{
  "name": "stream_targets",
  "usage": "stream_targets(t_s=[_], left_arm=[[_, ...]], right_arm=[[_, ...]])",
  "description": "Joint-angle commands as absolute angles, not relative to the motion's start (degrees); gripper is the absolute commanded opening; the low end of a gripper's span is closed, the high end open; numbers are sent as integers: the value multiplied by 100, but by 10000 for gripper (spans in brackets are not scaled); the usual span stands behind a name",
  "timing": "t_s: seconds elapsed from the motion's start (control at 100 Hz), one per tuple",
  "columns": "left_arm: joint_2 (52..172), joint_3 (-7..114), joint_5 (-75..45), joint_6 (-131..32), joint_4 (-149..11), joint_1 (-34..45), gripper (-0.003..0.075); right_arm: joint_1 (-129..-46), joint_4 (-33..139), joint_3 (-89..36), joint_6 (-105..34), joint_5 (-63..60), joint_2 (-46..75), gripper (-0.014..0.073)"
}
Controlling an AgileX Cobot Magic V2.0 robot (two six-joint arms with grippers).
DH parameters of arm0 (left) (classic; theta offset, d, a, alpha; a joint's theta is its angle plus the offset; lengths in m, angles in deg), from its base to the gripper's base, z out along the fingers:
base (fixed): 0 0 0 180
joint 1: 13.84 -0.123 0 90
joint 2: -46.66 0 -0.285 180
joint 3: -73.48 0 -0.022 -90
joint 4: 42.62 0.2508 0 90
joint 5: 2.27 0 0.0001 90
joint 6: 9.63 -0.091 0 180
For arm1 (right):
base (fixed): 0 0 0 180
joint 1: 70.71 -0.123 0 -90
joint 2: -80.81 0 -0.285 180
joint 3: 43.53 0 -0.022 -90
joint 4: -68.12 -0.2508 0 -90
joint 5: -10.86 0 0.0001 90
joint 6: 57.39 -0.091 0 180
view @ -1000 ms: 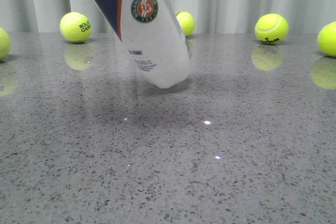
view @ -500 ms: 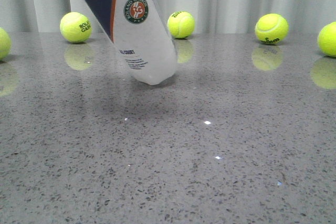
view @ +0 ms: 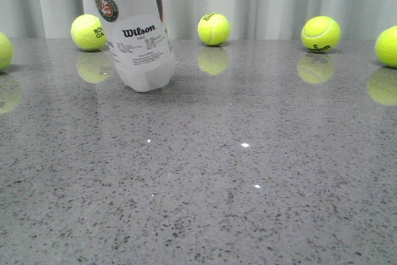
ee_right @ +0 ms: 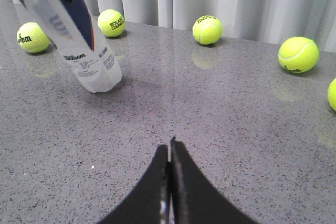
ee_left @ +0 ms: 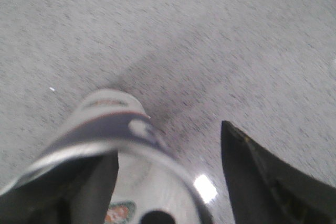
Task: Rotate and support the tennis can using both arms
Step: 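Lower the can onto its white end and release with the left gripper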
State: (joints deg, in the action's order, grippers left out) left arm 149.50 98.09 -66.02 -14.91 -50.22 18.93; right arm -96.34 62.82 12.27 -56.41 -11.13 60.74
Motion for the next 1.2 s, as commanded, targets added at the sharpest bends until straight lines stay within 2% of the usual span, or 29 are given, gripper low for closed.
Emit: stream_targets(t_s=[0.0,0.17,0.74,0.86,0.93,1.04,1.19], left_arm=[[14924,10265,-6184,-1499,-5118,1774,423],[15184,10620,-6018,-1499,-5043,1750,423],[14999,10618,-4961,-1535,-4947,1972,410],[14745,10618,-4788,-1535,-4661,2154,317],[14539,10522,-4616,-1535,-4647,2270,205],[14104,10071,-4164,-1535,-4647,2460,-15],[13438,9100,-3567,-1535,-4688,2559,-18]], right_arm=[[-9595,6325,1086,-5603,-706,6024,-60],[-9595,6325,1086,-5603,-706,6024,-60],[-9595,6325,1086,-5603,-706,6024,-60],[-9595,6325,1086,-5603,-706,6024,-60],[-9595,6325,1086,-5603,-706,6024,-60],[-9595,6325,1086,-5603,-706,6024,-60],[-9595,6325,1086,-5603,-706,6024,-60]])
